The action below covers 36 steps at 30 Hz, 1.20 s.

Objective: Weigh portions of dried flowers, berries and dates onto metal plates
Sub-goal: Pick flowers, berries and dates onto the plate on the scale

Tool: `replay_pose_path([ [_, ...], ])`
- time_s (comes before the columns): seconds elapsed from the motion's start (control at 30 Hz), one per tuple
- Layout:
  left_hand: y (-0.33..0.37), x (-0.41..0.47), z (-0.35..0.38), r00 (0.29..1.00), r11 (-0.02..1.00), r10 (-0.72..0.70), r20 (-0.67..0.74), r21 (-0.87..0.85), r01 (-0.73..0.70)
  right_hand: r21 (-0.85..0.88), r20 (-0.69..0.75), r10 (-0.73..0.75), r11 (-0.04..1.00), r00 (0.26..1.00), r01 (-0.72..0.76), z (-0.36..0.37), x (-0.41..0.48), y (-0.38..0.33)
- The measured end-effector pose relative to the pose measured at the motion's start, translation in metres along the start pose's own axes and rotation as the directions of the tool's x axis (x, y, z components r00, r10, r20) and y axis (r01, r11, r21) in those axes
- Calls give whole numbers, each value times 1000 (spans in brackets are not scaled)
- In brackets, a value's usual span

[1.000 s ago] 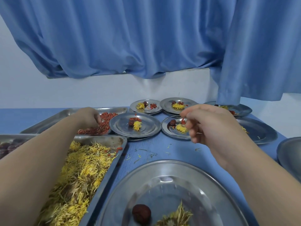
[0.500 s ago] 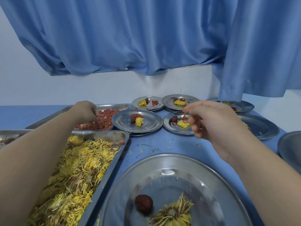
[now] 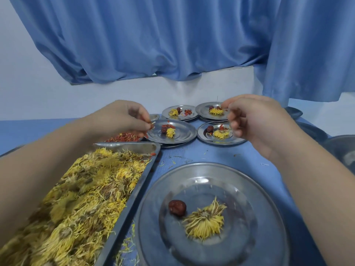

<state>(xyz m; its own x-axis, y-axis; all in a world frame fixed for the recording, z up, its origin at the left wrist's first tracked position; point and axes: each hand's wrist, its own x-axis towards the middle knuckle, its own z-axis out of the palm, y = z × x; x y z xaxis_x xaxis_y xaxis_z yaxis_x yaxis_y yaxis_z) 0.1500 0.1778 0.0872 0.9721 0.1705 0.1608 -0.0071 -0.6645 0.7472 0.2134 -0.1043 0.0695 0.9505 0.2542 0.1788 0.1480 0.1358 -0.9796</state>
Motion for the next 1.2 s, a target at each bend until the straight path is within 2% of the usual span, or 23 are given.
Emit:
replay_pose_path([
  [0.1,25,-30,29,983,997,40,181,-70,-28,-3,6,-10,1000,1000,10,0,-2,-5],
  [0.2,40,-49,56,945,996,84,315,-37,-77,10,15,-23,1000,1000,23,-1,-5,-9],
  [0.37,47,-64,78,915,991,73,396,72,-110,-22,-4,-40,999,999,40,-1,-9,-15],
  [0.63,49,-80,80,942,981,82,325,139,-133,-149,29,-112,982,993,115,0,-30,-44],
  [0.77,51,-86,85,956,971,120,267,170,-169,-289,123,-249,917,961,274,1,-55,-65],
  [0.87,53,-86,89,961,970,119,248,179,-167,-305,78,-383,870,920,388,4,-77,-68],
  [0.97,56,-84,92,969,986,102,224,109,-129,-333,101,-432,834,896,439,2,-100,-56],
  [1.07,59,-83,97,976,996,92,199,-1,-93,-433,133,-451,775,883,461,-11,-121,-32],
  [1.2,62,-86,101,981,998,54,187,-31,-49,-537,124,-532,673,837,508,-33,-152,2],
])
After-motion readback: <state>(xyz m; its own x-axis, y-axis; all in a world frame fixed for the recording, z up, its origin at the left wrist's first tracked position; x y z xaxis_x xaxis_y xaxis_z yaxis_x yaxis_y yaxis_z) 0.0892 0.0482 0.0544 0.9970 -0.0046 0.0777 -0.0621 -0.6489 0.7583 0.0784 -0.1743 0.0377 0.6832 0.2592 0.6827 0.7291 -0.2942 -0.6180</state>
